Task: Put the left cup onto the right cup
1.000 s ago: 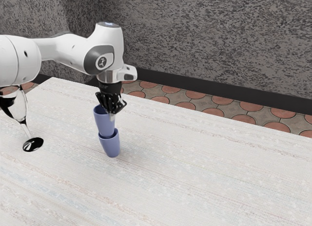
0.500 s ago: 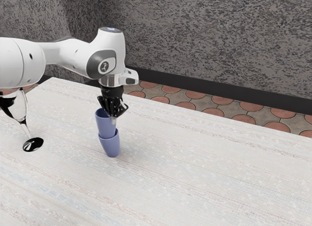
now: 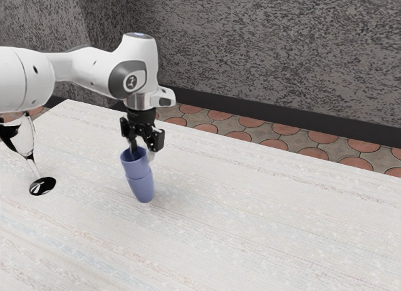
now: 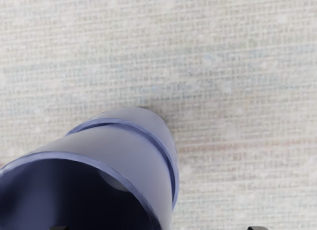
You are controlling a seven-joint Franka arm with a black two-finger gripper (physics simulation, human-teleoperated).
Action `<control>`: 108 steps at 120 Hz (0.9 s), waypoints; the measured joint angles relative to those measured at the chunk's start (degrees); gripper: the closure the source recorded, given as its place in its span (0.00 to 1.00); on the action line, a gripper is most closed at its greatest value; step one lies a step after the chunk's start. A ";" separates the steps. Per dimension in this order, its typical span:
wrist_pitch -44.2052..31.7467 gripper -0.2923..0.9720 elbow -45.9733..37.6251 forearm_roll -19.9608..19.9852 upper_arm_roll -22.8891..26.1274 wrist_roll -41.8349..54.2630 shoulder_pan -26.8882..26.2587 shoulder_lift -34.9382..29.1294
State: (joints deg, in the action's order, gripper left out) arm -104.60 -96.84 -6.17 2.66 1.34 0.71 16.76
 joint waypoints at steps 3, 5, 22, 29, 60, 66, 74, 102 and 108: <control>0.32 0.36 0.23 0.00 0.05 -0.07 0.00 -0.17; 0.54 0.35 0.39 0.02 0.10 -0.12 0.01 -0.26; 2.52 0.30 1.84 -0.01 0.51 -0.58 -0.08 -1.35; 3.16 0.29 2.17 -0.03 0.59 -0.76 -0.24 -2.06; 5.70 0.25 2.29 0.10 0.27 -1.32 -1.22 -7.13; 6.24 0.24 2.30 0.37 0.26 -1.37 -1.32 -7.88; 6.88 0.24 2.32 0.62 0.14 -1.42 -1.50 -8.92; 9.48 0.23 3.57 0.93 -0.09 -1.56 -2.88 -11.42; 10.25 0.23 4.14 0.95 -0.14 -1.57 -3.13 -11.78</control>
State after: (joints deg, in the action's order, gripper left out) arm -94.35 -92.70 -5.22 2.51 -0.23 -2.42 4.98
